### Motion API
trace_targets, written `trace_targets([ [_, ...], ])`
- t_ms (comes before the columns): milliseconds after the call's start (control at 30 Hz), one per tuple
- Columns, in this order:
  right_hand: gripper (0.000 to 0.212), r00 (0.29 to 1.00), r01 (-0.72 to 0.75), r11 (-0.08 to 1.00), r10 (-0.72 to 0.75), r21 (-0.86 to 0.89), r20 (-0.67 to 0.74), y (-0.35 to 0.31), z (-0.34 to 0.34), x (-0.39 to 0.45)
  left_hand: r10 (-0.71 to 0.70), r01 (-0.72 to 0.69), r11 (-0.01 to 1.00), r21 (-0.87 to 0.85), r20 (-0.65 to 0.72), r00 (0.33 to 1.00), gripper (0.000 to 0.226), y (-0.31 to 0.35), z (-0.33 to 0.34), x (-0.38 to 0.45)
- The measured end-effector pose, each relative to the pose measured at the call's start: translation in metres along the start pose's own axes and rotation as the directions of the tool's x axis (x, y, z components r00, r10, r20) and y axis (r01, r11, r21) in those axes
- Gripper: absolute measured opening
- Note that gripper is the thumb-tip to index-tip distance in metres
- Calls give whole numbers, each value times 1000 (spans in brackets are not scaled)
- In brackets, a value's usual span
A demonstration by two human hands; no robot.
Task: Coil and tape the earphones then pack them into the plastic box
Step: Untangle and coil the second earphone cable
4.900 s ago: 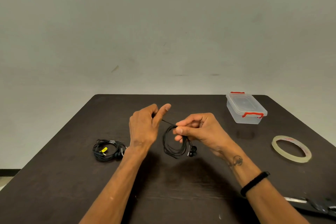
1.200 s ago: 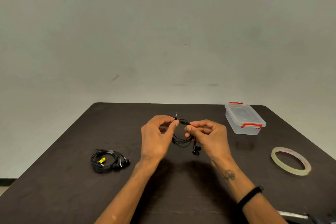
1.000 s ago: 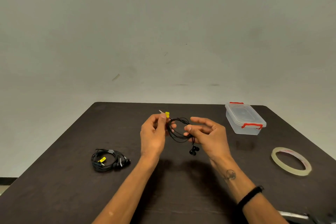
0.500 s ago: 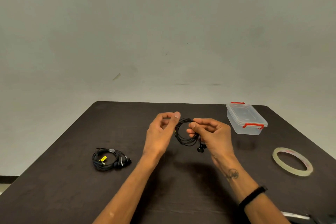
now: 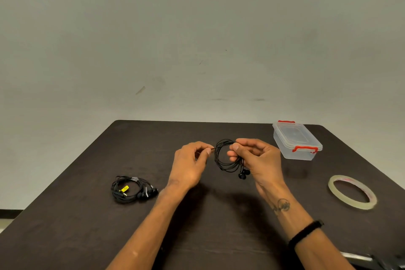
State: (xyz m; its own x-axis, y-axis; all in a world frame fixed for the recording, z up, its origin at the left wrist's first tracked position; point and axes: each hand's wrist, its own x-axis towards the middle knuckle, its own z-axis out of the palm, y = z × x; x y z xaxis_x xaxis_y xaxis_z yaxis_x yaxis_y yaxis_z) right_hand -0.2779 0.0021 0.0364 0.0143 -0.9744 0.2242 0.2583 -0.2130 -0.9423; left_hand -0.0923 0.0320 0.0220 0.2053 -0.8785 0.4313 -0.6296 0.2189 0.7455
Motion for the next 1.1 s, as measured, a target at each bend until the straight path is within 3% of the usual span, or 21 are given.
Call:
trace_targets([
  [133, 16, 996, -20, 998, 25, -63, 80, 0, 3, -3, 192, -141, 904, 403, -89, 977, 17, -13, -4, 2],
  [267, 15, 987, -18, 991, 38, -131, 156, -2, 4, -4, 303, -143, 826, 546, -216, 928, 10, -16, -9, 4],
  [333, 17, 984, -25, 992, 46, -121, 169, -2, 5, -5, 279, -149, 876, 459, -229, 933, 12, -17, -6, 5],
  [400, 19, 985, -42, 996, 55, -80, 166, -2, 5, -6, 181, -119, 960, 255, -233, 956, 14, -20, 1, 4],
  [467, 18, 988, -71, 997, 73, -26, 135, -1, 5, -6, -67, 59, 997, -56, -148, 987, 16, -18, 8, 4],
  [533, 17, 992, -82, 997, 81, 8, 93, -1, 4, -4, -333, 339, 848, -407, 89, 939, 20, -9, 12, 1],
  [600, 18, 995, -79, 997, 79, 9, 58, 1, 1, -2, -397, 504, 604, -617, 316, 862, 24, 1, 10, -2],
  [667, 19, 997, -71, 997, 71, -5, 29, 2, -1, 0, -364, 553, 470, -688, 420, 831, 30, 9, 7, -4],
  [767, 19, 998, -62, 998, 62, -30, 12, 2, -2, 1, -289, 518, 495, -698, 431, 855, 35, 14, 4, -8],
  [867, 18, 999, -34, 995, 35, -99, 9, 2, -1, 0, -293, 523, 482, -703, 433, 852, 24, 16, 3, -8],
  [1100, 17, 999, 27, 979, -19, -203, 41, 0, -3, -1, -274, 700, 94, -708, 658, 701, 18, 20, -4, -5],
])
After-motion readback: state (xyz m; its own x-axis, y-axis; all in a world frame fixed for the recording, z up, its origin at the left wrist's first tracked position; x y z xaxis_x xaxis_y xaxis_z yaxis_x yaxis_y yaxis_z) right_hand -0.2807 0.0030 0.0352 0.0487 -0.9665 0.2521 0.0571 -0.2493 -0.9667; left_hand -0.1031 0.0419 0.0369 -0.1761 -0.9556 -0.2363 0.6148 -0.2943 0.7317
